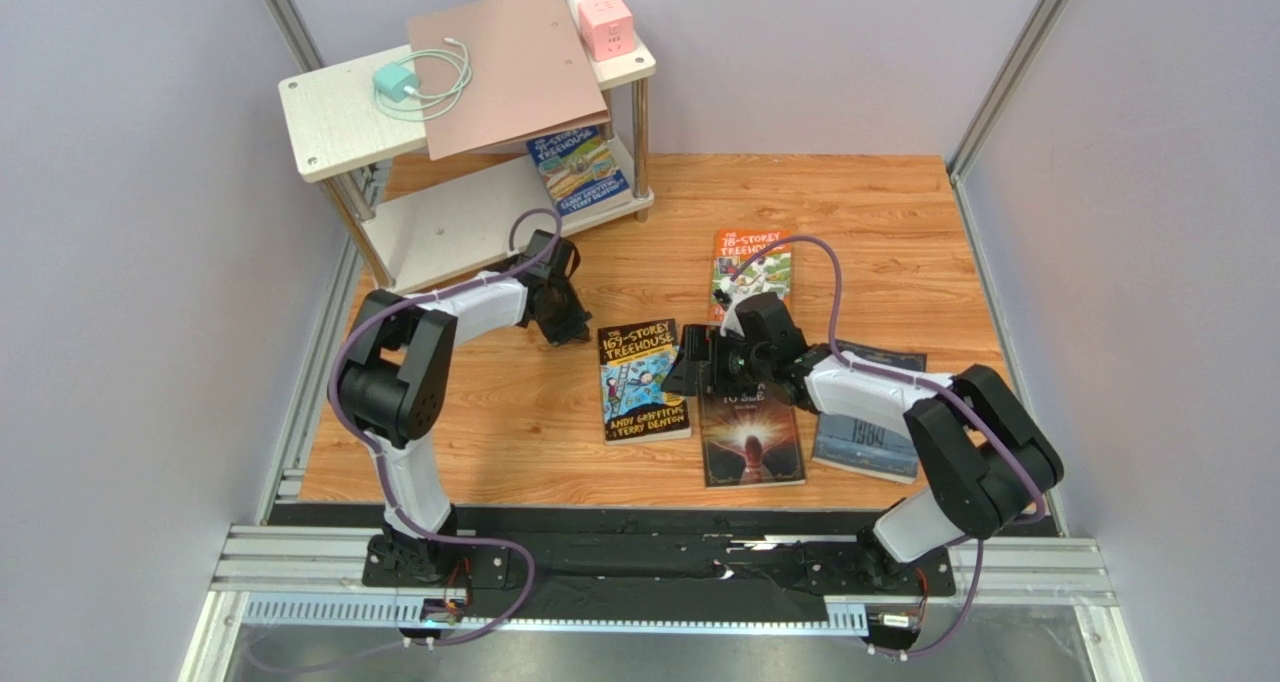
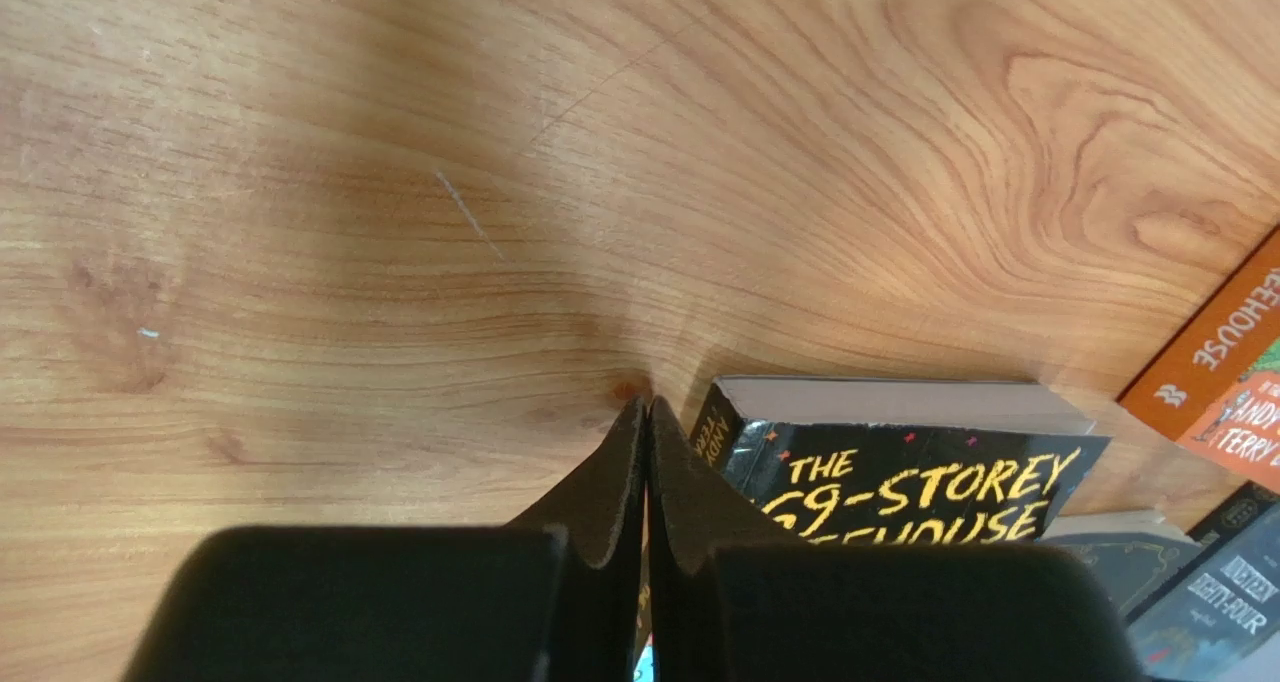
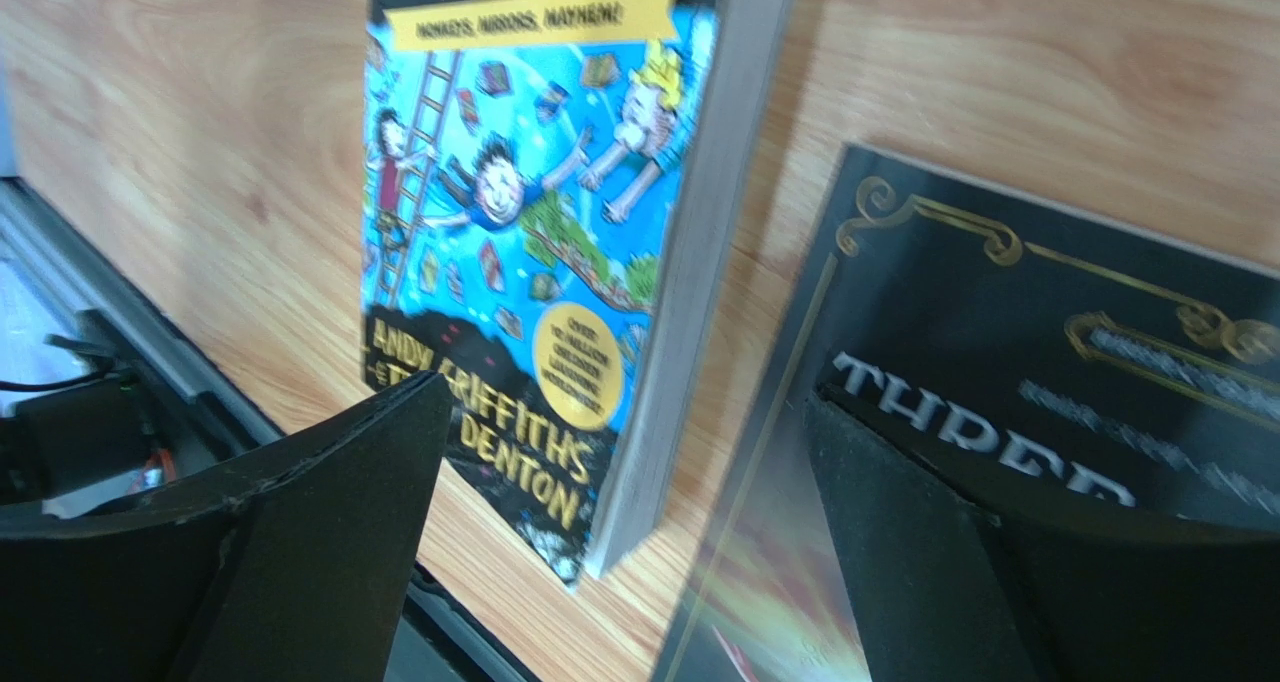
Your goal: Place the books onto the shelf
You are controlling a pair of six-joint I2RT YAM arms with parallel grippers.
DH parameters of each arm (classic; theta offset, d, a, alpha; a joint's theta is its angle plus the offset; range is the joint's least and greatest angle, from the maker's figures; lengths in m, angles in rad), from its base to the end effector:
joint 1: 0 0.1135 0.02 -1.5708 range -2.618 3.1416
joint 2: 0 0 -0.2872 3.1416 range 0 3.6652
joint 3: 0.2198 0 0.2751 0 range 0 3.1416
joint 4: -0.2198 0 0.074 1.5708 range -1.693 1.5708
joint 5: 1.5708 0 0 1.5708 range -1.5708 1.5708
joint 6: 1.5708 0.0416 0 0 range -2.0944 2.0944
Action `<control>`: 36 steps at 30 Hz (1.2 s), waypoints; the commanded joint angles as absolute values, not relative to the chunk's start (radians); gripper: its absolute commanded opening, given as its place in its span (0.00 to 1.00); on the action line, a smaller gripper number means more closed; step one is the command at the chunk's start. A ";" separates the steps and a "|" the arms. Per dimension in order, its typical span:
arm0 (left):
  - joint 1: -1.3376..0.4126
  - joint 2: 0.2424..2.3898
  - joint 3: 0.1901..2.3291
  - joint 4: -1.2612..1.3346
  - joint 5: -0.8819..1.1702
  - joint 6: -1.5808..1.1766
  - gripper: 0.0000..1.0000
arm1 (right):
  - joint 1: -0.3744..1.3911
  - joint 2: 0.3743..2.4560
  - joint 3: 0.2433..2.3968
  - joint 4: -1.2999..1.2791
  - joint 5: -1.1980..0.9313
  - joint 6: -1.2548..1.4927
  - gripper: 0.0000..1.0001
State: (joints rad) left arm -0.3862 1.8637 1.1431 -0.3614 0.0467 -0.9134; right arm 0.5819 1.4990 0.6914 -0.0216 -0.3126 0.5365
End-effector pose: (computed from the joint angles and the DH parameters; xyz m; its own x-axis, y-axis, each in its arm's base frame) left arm 0.3684 -0.1519 0.1544 -0.8137 -0.5227 -0.2543 -0.4051 0.8236 -0.3969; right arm 0.2478 0.1783 0.1637 -0.8855 -0.0004 -0.4647 -0.2838 0.7923 0.5402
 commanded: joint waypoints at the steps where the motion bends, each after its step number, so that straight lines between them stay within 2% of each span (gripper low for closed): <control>1: -0.411 1.862 1.065 -0.387 0.024 -0.946 0.00 | 0.584 1.584 0.687 0.148 -0.400 0.604 0.99; 5: -0.455 1.842 1.002 -0.387 0.026 -0.963 0.00 | 0.588 1.641 0.677 0.253 -0.462 0.643 0.96; 8: -0.498 1.830 0.986 -0.385 0.015 -0.973 0.00 | 0.591 1.674 0.669 0.331 -0.503 0.672 0.83; 9: -0.508 1.836 0.986 -0.388 0.017 -0.974 0.00 | 0.589 1.674 0.661 0.353 -0.508 0.679 0.75; 11: -0.529 1.844 0.991 -0.390 0.023 -0.976 0.00 | 0.591 1.648 0.634 0.446 -0.509 0.706 0.72; 18: -0.578 1.876 1.008 -0.391 0.032 -0.985 0.00 | 0.595 1.503 0.572 0.497 -0.401 0.701 0.70; 23: -0.598 1.875 1.028 -0.422 0.018 -0.980 0.00 | 0.597 1.470 0.561 0.538 -0.364 0.724 0.60; 34: -0.609 1.864 1.026 -0.426 0.018 -0.968 0.00 | 0.617 1.614 0.666 0.474 -0.353 0.742 0.52; 36: -0.609 1.858 1.026 -0.429 0.012 -0.965 0.00 | 0.620 1.640 0.678 0.466 -0.350 0.746 0.47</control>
State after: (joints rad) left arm -0.5617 1.8091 1.0576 -0.2970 -0.0402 -0.9798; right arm 0.6029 1.5963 0.6224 0.4240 -0.3752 0.7296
